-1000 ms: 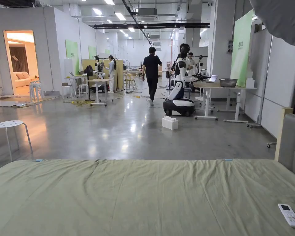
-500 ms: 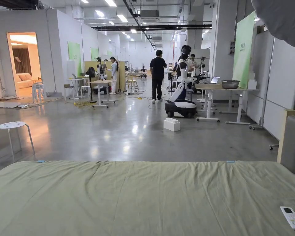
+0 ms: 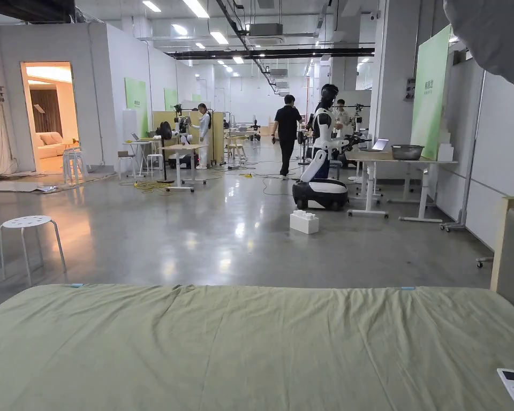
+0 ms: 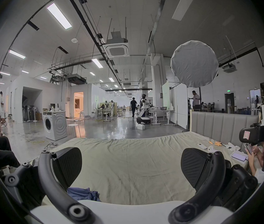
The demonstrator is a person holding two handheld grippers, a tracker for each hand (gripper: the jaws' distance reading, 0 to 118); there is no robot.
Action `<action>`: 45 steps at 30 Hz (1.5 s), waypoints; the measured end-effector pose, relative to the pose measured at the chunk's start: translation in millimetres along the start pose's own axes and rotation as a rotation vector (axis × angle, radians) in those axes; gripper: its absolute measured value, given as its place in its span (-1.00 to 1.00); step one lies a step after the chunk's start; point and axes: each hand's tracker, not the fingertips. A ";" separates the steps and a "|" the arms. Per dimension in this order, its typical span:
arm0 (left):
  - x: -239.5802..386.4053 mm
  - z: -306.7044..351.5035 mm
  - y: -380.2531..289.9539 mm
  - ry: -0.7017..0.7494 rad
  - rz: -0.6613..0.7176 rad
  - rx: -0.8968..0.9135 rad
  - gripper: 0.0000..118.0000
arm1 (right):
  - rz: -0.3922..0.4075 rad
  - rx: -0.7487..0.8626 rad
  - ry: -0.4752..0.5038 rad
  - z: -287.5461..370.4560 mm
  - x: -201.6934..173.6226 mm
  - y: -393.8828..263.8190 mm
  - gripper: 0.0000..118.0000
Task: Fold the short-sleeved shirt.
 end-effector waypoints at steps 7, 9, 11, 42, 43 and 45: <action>4.1 0.3 11.6 -0.007 -0.009 0.022 1.00 | -0.121 -0.086 -0.037 9.9 -14.4 9.3 1.00; 7.1 -0.8 15.9 -0.021 -0.005 0.023 1.00 | -0.110 -0.078 -0.033 10.1 -15.4 10.0 1.00; 10.1 -0.2 17.1 -0.034 -0.001 0.029 1.00 | -0.073 -0.055 0.013 10.5 -14.3 11.0 1.00; 7.5 -4.3 8.0 -0.048 0.023 -0.014 1.00 | 0.219 0.192 -0.074 11.6 -4.6 7.1 1.00; 7.4 -4.9 8.0 -0.047 0.021 -0.014 1.00 | 0.224 0.192 -0.067 12.1 -5.3 6.8 1.00; 8.0 -5.4 8.2 -0.046 0.019 -0.015 1.00 | 0.229 0.192 -0.061 12.3 -5.8 6.2 1.00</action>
